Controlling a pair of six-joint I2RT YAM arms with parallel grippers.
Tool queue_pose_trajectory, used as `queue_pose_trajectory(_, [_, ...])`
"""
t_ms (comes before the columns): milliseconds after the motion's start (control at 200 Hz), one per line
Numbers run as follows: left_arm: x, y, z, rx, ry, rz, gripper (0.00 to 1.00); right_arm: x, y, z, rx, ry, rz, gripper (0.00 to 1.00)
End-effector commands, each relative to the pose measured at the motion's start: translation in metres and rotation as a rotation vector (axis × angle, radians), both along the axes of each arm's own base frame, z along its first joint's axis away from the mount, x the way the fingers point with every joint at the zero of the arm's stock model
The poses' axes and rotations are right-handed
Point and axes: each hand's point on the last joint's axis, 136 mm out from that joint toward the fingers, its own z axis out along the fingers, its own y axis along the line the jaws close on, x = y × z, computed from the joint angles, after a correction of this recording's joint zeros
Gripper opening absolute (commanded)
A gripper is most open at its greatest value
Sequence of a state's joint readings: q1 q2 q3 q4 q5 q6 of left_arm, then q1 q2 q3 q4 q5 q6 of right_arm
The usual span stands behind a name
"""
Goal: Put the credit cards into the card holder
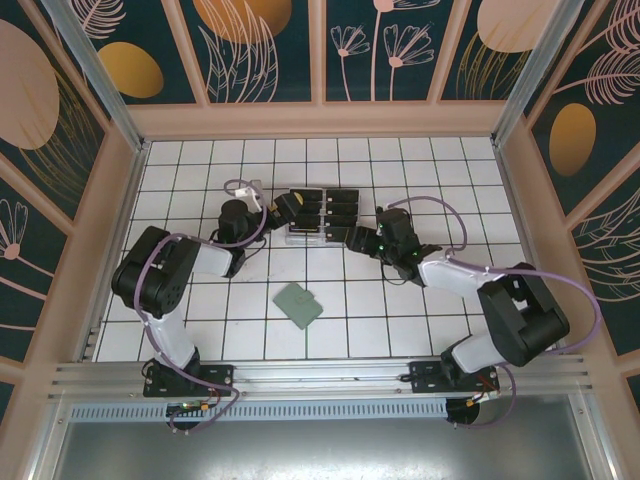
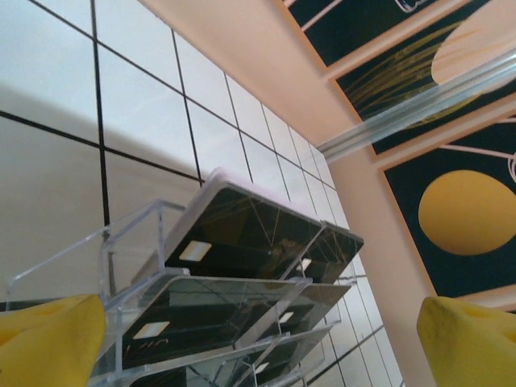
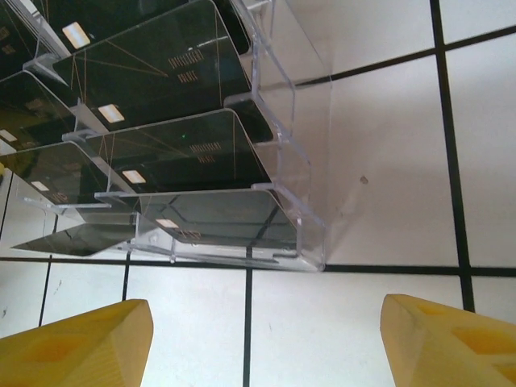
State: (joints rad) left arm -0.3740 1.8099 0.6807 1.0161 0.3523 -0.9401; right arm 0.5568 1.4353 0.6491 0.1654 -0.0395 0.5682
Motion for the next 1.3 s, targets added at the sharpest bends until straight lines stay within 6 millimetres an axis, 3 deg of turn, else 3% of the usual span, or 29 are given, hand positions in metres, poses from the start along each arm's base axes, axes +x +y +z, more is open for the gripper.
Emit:
queue_pose_trajectory(0, [0.015, 0.014, 0.024, 0.037, -0.038, 0.096, 0.99, -0.018, 0.004, 0.005, -0.036, 0.003, 0.024, 0.75])
queue_pose_trajectory(240, [0.014, 0.050, 0.043, 0.251, 0.043, 0.240, 0.99, -0.071, 0.050, 0.003, -0.179, 0.007, 0.247, 0.72])
queue_pose_trajectory(410, [-0.011, 0.071, 0.043, 0.356, 0.093, 0.260, 0.99, -0.099, 0.089, -0.006, -0.178, 0.030, 0.400, 0.72])
queue_pose_trajectory(581, [-0.040, 0.077, 0.025, 0.364, 0.150, 0.233, 0.99, -0.123, 0.117, -0.019, -0.146, 0.062, 0.486, 0.72])
queue_pose_trajectory(786, [-0.061, 0.083, 0.010, 0.359, 0.179, 0.222, 0.99, -0.141, 0.132, -0.038, -0.137, 0.107, 0.530, 0.71])
queue_pose_trajectory(1056, [-0.073, 0.080, 0.000, 0.331, 0.193, 0.193, 0.99, -0.155, 0.138, -0.051, -0.096, 0.161, 0.554, 0.66])
queue_pose_trajectory(1296, [-0.080, 0.075, -0.008, 0.307, 0.203, 0.158, 0.99, -0.162, 0.139, -0.055, -0.048, 0.190, 0.549, 0.37])
